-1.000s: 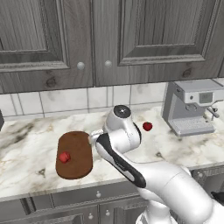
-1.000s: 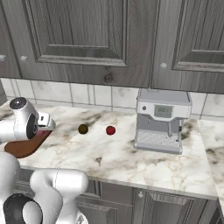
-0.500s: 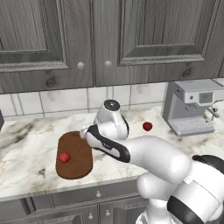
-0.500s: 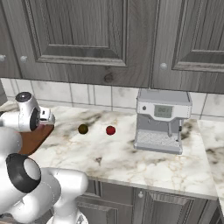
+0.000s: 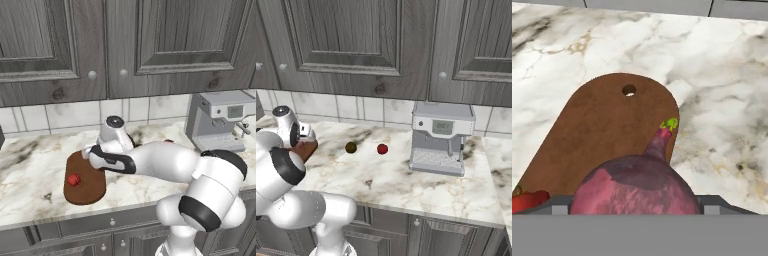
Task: Place the avocado, onion, tomato, and bell pepper on the cutting board.
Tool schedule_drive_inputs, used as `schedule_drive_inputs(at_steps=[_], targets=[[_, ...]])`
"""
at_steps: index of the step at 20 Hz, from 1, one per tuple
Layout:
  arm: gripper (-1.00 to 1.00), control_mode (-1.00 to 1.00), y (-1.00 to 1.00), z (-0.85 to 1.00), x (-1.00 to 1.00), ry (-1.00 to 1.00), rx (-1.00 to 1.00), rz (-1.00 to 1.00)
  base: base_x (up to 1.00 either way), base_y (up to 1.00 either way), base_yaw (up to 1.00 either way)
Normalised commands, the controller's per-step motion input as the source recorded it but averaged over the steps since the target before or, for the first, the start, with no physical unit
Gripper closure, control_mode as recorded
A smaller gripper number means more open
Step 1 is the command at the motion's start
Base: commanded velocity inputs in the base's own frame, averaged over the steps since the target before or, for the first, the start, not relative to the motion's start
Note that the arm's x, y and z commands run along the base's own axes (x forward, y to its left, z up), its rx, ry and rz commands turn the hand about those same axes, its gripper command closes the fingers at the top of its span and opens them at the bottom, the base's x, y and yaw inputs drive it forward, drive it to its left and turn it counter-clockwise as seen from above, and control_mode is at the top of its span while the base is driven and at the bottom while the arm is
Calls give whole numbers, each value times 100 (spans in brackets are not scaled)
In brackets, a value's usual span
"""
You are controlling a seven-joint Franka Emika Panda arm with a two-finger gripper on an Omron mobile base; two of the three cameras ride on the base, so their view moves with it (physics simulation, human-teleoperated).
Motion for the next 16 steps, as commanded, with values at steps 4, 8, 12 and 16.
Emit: schedule_drive_inputs(at_steps=[4, 8, 12, 16], targets=[[100, -100, 20, -29, 30, 3, 0, 0, 0, 0, 0], [100, -100, 4, -21, 27, 3, 0, 0, 0, 0, 0], [100, -100, 4, -24, 23, 3, 0, 0, 0, 0, 0], [100, -100, 15, -23, 14, 2, 0, 0, 0, 0, 0]])
